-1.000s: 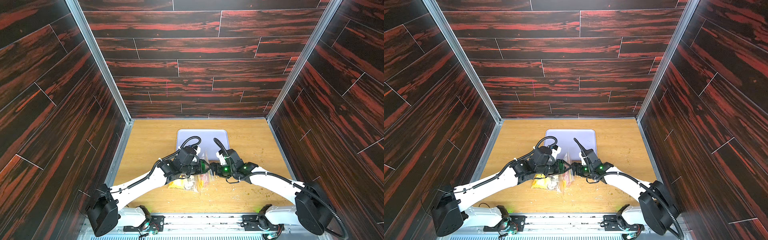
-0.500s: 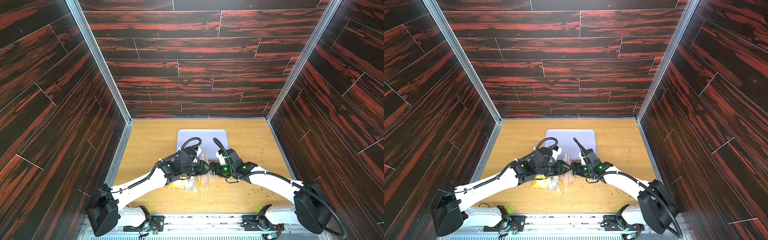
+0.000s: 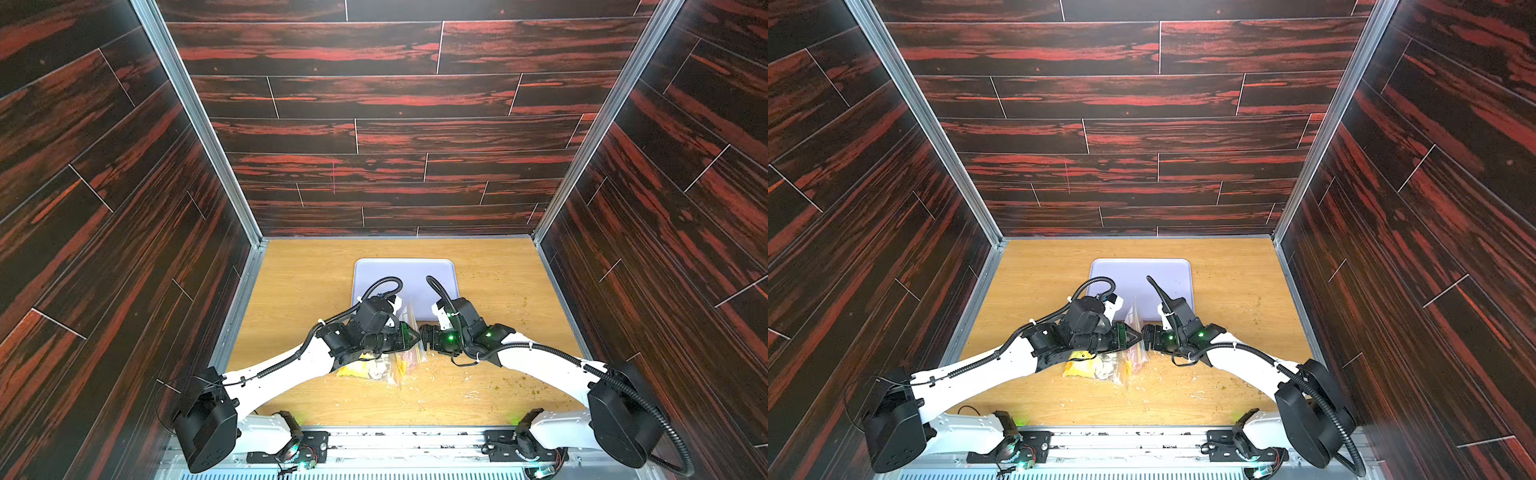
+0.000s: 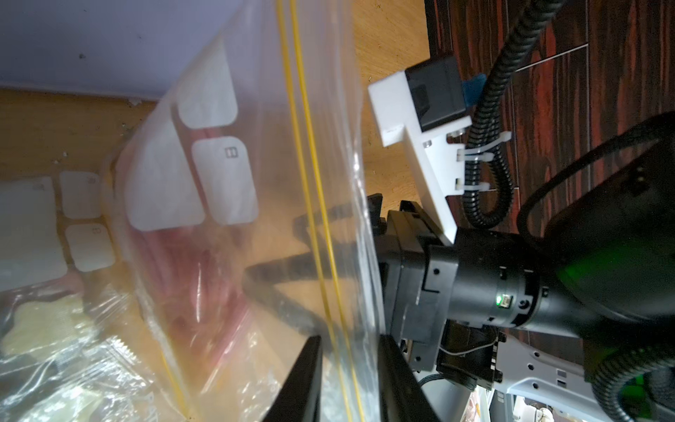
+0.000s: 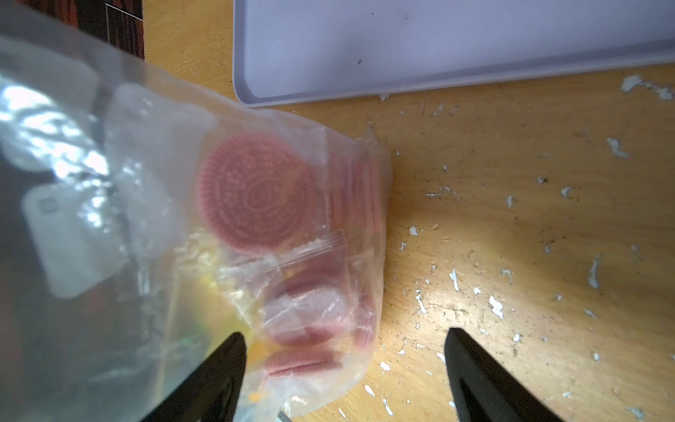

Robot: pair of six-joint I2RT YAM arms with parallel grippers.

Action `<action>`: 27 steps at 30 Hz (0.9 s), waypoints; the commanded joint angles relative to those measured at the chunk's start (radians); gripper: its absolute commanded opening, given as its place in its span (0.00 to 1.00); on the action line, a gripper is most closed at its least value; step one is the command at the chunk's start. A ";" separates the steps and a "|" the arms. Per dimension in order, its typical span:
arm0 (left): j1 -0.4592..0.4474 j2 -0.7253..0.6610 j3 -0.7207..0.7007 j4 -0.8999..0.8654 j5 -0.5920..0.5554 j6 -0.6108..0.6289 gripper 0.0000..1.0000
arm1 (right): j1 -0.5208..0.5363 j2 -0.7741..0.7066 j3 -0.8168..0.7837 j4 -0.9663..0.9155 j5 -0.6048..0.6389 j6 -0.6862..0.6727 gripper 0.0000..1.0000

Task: Pour cookies out of the ziploc bag
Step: Open the ziploc bag at the center of the board.

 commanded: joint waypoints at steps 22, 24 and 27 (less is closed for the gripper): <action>-0.003 -0.015 0.017 -0.048 -0.065 0.042 0.00 | 0.008 -0.057 0.065 -0.126 0.058 -0.057 0.87; -0.002 -0.017 0.023 -0.063 -0.072 0.051 0.00 | 0.006 -0.077 0.078 -0.161 0.075 -0.072 0.86; -0.002 -0.017 0.036 -0.082 -0.078 0.066 0.00 | 0.006 -0.108 0.098 -0.211 0.092 -0.091 0.82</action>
